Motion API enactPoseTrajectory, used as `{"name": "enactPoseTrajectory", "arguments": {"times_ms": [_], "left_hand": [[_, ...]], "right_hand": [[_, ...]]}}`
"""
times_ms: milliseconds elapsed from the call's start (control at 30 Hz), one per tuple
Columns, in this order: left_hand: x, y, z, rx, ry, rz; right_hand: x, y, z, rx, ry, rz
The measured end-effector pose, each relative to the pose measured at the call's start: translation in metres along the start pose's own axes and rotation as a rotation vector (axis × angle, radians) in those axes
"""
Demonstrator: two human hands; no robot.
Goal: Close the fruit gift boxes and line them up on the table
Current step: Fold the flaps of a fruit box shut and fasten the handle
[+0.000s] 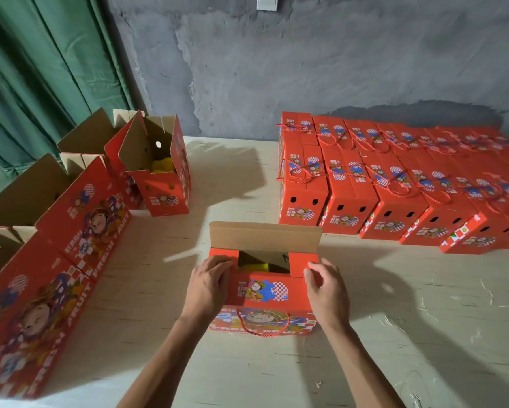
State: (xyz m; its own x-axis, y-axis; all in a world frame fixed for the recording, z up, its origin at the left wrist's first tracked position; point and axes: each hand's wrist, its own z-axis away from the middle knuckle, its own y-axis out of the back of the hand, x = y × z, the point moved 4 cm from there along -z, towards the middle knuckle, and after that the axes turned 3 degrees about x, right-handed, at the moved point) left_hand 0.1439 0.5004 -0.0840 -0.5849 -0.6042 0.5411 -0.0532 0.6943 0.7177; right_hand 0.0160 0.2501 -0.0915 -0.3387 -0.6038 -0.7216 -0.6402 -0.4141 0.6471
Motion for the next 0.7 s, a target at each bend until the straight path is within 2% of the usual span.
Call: {"name": "enactPoseTrajectory", "arguments": {"times_ms": [100,200,300,400,500,567,700], "left_hand": [[0.002,-0.003,0.001,0.020,0.106,-0.072],[0.007,-0.005,0.011,0.081,0.173,-0.085],[0.008,-0.002,0.008,0.100,0.222,-0.010],[0.008,-0.002,0.004,0.131,0.329,0.081],[0.002,0.000,0.003,0.099,0.457,0.252],[0.001,0.000,0.002,0.075,0.459,0.288],[0.001,0.000,0.005,0.112,0.331,0.236]], "right_hand": [[0.004,-0.009,-0.026,-0.125,-0.094,0.021],[0.009,-0.015,-0.039,-0.237,-0.167,-0.109],[0.015,-0.019,-0.040,-0.237,-0.134,-0.325],[0.018,-0.023,-0.039,-0.198,-0.133,-0.257],[0.013,-0.016,-0.032,-0.113,-0.060,-0.318],[0.007,-0.010,-0.028,-0.114,-0.001,-0.339],[0.005,-0.005,-0.019,-0.141,0.055,-0.319]]}}
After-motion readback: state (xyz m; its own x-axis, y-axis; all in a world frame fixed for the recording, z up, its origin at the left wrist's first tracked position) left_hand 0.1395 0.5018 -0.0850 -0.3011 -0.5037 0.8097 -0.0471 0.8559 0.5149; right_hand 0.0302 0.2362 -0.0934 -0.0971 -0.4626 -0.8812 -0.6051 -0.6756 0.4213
